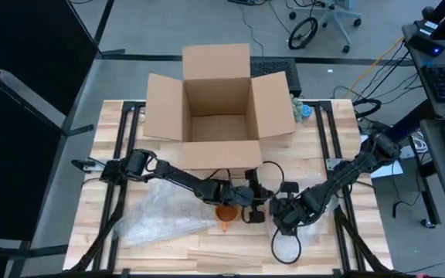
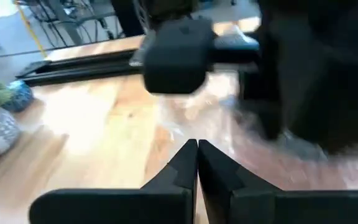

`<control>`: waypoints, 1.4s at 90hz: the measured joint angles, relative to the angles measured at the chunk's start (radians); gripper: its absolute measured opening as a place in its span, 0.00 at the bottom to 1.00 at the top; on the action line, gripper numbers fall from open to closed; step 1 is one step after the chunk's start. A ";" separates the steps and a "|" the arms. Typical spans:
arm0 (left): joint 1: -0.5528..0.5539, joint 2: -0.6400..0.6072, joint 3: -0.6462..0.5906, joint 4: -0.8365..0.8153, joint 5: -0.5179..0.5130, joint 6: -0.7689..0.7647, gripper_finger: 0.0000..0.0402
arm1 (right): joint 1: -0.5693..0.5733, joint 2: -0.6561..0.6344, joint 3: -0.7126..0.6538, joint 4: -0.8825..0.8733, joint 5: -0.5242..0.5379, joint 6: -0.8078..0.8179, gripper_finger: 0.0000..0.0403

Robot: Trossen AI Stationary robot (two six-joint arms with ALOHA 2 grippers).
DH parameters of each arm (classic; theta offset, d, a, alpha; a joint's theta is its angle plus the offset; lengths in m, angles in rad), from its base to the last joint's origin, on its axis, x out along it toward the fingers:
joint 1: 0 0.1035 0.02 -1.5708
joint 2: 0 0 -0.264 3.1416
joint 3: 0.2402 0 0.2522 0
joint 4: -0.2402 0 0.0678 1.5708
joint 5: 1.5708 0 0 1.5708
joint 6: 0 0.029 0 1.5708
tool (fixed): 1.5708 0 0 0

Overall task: Wrap mug
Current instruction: Wrap the pink mug with the transparent bubble wrap

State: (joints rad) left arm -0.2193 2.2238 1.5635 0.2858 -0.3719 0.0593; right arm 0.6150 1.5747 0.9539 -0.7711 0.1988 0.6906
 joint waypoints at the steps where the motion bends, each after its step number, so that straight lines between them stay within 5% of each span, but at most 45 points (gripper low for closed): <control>1: 0.002 0.000 0.000 0.003 0.012 0.000 0.00 | 0.001 0.000 0.000 0.002 0.000 0.000 0.00; 18: 0.018 0.018 0.000 0.074 0.266 0.000 0.00 | 0.005 0.000 0.000 0.009 0.004 -0.003 0.00; 40: 0.018 0.054 0.003 0.091 0.336 0.000 0.00 | 0.004 0.000 0.000 0.011 0.002 -0.003 0.00; 84: 0.023 0.072 0.006 0.081 0.319 -0.028 0.00 | -0.006 0.002 0.153 -0.161 -0.054 -0.044 0.00; 109: 0.023 0.073 0.005 0.080 0.315 -0.027 0.00 | -0.006 0.000 0.300 -0.415 0.018 -0.044 0.00; 126: 0.023 0.073 0.005 0.081 0.315 -0.027 0.00 | -0.006 -0.001 0.309 -0.435 0.066 -0.038 0.00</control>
State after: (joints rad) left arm -0.1959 2.2971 1.5681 0.3672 -0.0570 0.0319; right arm 0.6089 1.5738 1.2629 -1.2059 0.2646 0.6526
